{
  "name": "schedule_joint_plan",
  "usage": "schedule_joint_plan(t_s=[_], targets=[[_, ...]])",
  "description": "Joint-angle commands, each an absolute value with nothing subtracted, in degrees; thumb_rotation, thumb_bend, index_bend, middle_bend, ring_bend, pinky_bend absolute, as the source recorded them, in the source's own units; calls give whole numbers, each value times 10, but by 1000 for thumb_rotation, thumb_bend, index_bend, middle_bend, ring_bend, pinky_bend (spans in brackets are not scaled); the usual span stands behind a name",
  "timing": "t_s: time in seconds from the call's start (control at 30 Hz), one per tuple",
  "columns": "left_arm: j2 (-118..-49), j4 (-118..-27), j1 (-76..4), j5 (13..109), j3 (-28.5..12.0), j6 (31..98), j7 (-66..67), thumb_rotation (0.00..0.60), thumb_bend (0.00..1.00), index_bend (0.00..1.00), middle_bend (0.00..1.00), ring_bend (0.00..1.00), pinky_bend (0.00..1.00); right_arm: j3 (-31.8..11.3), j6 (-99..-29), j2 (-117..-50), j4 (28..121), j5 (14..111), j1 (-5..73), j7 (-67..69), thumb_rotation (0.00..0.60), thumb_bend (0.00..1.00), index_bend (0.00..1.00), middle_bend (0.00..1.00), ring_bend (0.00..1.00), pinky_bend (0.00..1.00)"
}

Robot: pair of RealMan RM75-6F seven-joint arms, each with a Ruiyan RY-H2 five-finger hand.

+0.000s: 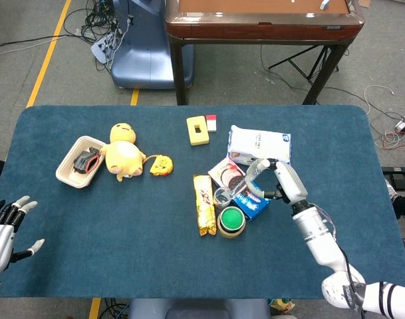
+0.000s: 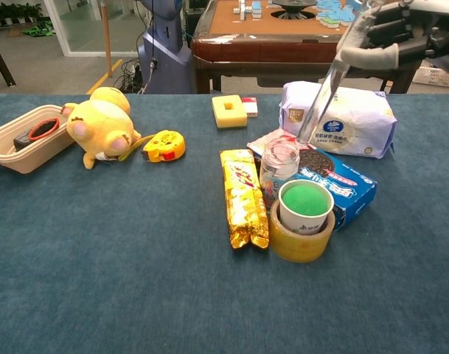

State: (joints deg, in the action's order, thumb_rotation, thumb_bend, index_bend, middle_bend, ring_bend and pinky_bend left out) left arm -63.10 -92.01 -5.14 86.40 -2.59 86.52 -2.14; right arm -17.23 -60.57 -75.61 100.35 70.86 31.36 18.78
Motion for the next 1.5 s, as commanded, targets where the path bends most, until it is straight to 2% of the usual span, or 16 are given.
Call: schedule_joint_plan(t_s=[0.03, 0.6, 0.87, 0.93, 1.1, 1.23, 1.3, 1.37, 1.5], targets=[[-630, -915, -49, 860, -27, 867, -28, 600, 200, 184, 101, 110, 0, -177, -603, -777, 990, 703, 328, 176, 600, 565, 665, 490, 396, 252], [-630, -896, -46, 860, -30, 870, -51, 600, 200, 183, 101, 110, 0, -161, -571, -834, 926, 686, 361, 137, 600, 559, 666, 487, 396, 252], [-633, -895, -47, 860, -28, 865, -48, 600, 200, 184, 101, 109, 0, -140, -551, -849, 891, 702, 371, 128, 600, 507, 661, 424, 366, 252], [-633, -895, -47, 860, -28, 865, -47, 600, 200, 184, 101, 110, 0, -135, -546, -854, 882, 706, 374, 124, 600, 468, 629, 401, 347, 249], [-632, -896, -47, 860, -29, 866, -47, 600, 200, 183, 101, 109, 0, -126, -527, -854, 875, 705, 381, 115, 600, 291, 437, 302, 255, 211], [-631, -898, -47, 860, -29, 866, -46, 600, 200, 183, 101, 110, 0, -124, -519, -851, 878, 697, 382, 110, 600, 234, 316, 246, 213, 187], [-631, -898, -47, 861, -29, 865, -45, 600, 200, 183, 102, 110, 0, -124, -520, -845, 885, 696, 380, 108, 600, 177, 209, 196, 180, 168], [-631, -899, -48, 861, -29, 865, -44, 600, 200, 183, 101, 110, 0, -124, -530, -835, 895, 700, 373, 108, 600, 161, 155, 168, 165, 163], [-631, -899, -50, 862, -31, 864, -44, 600, 200, 183, 101, 110, 0, -115, -589, -793, 931, 723, 338, 89, 600, 161, 148, 164, 163, 163]])
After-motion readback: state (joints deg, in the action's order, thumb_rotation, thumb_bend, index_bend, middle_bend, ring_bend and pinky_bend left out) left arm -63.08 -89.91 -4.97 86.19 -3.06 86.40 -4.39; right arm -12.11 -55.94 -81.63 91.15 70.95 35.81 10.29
